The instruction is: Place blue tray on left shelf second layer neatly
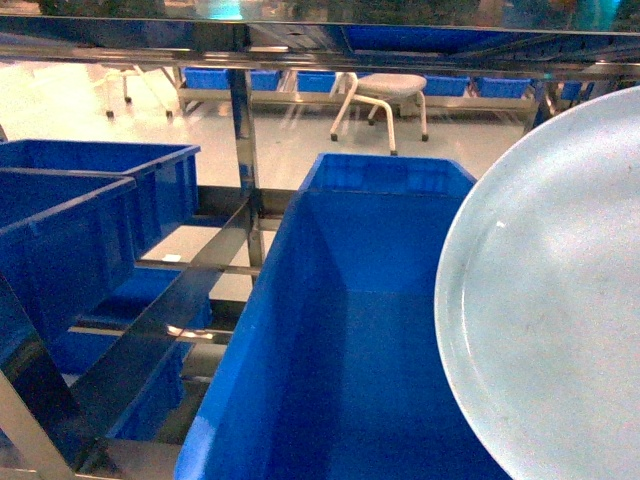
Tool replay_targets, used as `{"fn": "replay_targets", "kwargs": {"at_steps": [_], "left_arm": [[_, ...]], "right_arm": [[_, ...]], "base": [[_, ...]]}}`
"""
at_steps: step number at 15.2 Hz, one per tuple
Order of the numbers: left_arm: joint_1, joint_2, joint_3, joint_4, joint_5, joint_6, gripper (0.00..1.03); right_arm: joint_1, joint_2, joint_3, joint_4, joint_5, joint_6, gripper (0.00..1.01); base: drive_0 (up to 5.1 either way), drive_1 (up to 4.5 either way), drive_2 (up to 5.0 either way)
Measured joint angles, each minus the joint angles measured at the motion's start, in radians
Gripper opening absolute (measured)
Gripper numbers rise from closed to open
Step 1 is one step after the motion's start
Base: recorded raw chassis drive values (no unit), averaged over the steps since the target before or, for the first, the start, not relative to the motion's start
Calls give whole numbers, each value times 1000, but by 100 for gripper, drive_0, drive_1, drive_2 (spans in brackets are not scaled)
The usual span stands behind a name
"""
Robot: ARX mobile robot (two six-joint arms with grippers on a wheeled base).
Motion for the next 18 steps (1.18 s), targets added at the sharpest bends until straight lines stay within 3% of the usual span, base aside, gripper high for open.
{"fn": "replay_targets", "kwargs": {"at_steps": [5, 8, 11, 14, 18], "left_arm": [[0, 0, 0, 0, 0, 0, 98], [0, 0, 0, 0, 0, 0, 98], [0, 0, 0, 0, 0, 0, 98], [0, 0, 0, 0, 0, 0, 98], [0, 0, 0, 0, 0, 0, 98]], "right_arm": [[13, 376, 1, 346, -4, -22, 2], [12, 544, 19, 489, -7, -37, 2], [39, 690, 52, 575, 8, -64, 2], [11, 940, 156, 580, -5, -101, 2], [48, 1003, 212, 579, 9, -103, 2]], "base": [[0, 0, 0], [0, 0, 0], [0, 0, 0], [0, 0, 0], [0, 0, 0]]}}
